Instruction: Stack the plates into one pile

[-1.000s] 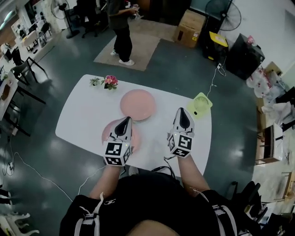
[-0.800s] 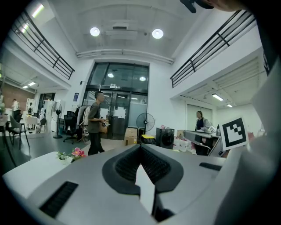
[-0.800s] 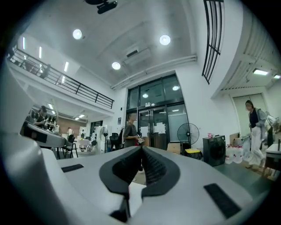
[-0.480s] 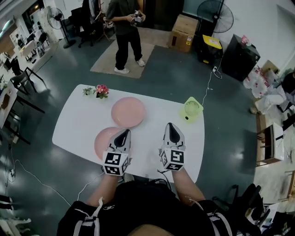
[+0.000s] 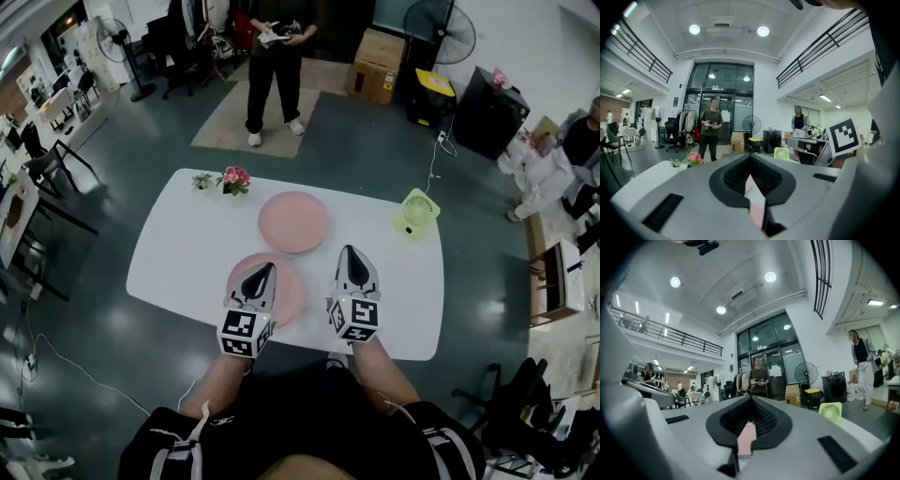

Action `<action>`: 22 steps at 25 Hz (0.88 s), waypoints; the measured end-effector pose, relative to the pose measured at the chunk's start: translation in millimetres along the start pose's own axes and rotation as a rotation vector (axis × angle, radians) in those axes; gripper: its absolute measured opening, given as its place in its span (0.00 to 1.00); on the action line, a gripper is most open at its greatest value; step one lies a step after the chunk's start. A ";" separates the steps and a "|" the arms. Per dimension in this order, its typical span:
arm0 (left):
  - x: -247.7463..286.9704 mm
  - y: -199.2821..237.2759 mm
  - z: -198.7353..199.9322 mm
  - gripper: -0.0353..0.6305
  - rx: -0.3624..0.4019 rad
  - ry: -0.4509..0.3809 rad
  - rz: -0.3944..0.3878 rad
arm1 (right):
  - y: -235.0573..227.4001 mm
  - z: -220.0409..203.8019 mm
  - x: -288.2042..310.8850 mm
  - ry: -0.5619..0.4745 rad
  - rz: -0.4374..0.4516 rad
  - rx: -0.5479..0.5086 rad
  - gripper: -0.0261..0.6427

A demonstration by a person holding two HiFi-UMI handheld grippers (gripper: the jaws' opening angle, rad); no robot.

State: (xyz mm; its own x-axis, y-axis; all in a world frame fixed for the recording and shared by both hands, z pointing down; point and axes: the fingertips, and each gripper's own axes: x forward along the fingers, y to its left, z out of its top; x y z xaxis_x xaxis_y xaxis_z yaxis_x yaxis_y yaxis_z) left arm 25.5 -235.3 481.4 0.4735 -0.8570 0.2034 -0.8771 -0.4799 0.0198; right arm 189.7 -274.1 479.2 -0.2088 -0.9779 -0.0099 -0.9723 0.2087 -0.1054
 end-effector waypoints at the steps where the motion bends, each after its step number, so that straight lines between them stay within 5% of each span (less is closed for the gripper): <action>1: -17.2 23.1 -3.3 0.07 -0.006 -0.004 -0.004 | 25.3 -2.7 -0.9 -0.004 -0.014 0.005 0.06; 10: -131.7 186.7 -13.6 0.07 -0.050 -0.004 -0.046 | 195.9 -13.0 -14.2 -0.005 -0.126 0.024 0.06; 17: -140.4 189.8 -4.5 0.07 -0.045 -0.006 -0.113 | 215.0 -30.4 -25.1 0.069 -0.149 0.029 0.08; 22: -148.3 177.7 21.8 0.07 0.007 -0.084 -0.152 | 203.7 -44.1 -23.5 0.116 -0.177 0.059 0.34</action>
State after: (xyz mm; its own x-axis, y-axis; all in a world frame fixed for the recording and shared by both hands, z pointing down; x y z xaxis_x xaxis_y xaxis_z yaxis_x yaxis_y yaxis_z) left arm -198.8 -197.6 433.4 0.6057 -0.7872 0.1157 -0.7946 -0.6059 0.0372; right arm -8.1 -208.0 501.8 -0.0497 -0.9905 0.1284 -0.9877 0.0297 -0.1535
